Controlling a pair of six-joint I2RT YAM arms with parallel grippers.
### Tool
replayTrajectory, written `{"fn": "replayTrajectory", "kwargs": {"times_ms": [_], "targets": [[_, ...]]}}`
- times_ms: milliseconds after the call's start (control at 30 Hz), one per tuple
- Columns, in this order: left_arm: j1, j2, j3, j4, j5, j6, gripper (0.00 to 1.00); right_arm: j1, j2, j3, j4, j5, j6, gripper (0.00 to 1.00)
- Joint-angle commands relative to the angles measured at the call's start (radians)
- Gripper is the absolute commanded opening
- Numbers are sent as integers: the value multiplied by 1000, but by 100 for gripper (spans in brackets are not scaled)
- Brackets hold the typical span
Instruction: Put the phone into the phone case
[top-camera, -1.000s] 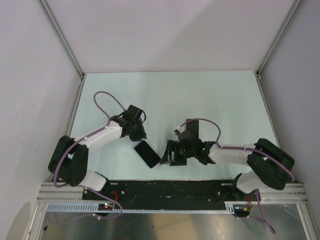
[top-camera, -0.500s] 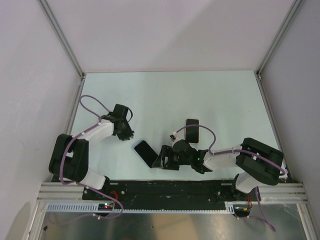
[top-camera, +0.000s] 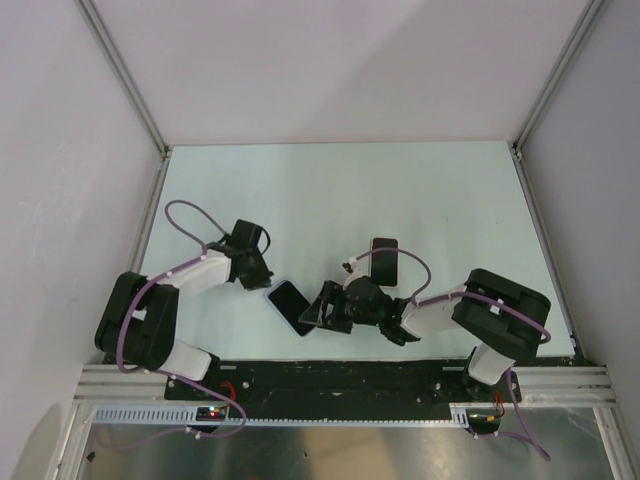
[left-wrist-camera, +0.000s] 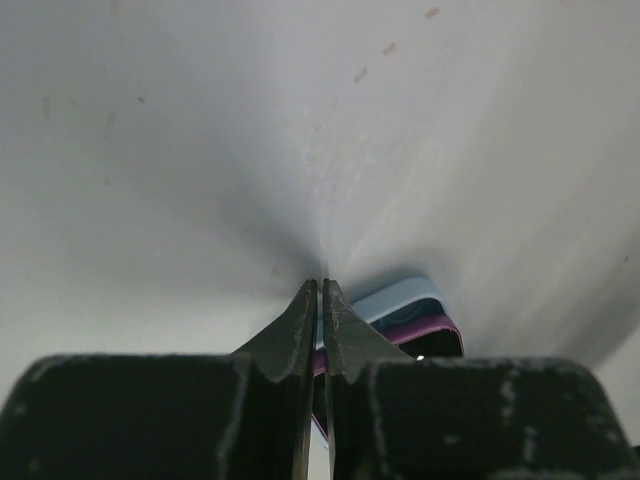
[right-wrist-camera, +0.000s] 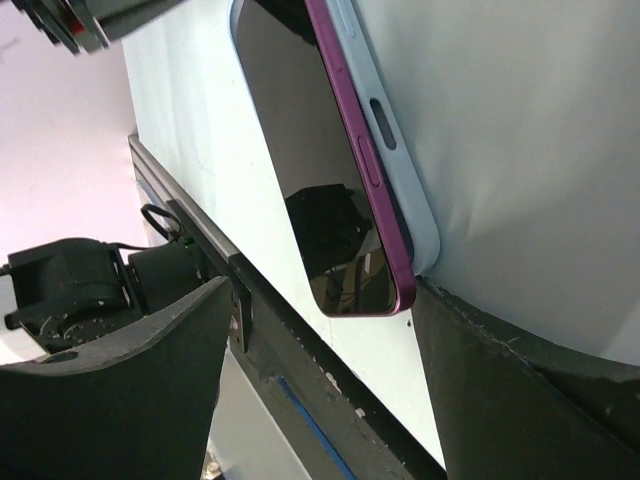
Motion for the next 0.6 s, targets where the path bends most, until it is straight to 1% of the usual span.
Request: {"fn": "replayTrajectory", "kwargs": {"times_ms": [0, 233, 567], "targets": [[-44, -26, -55, -12, 15, -45, 9, -22, 34, -8, 36, 27, 7, 77], [-92, -72, -76, -12, 26, -77, 7, -70, 39, 11, 34, 22, -8, 77], [-148, -93, -95, -8, 55, -126, 6, -191, 14, 98, -62, 1, -102, 78]]}}
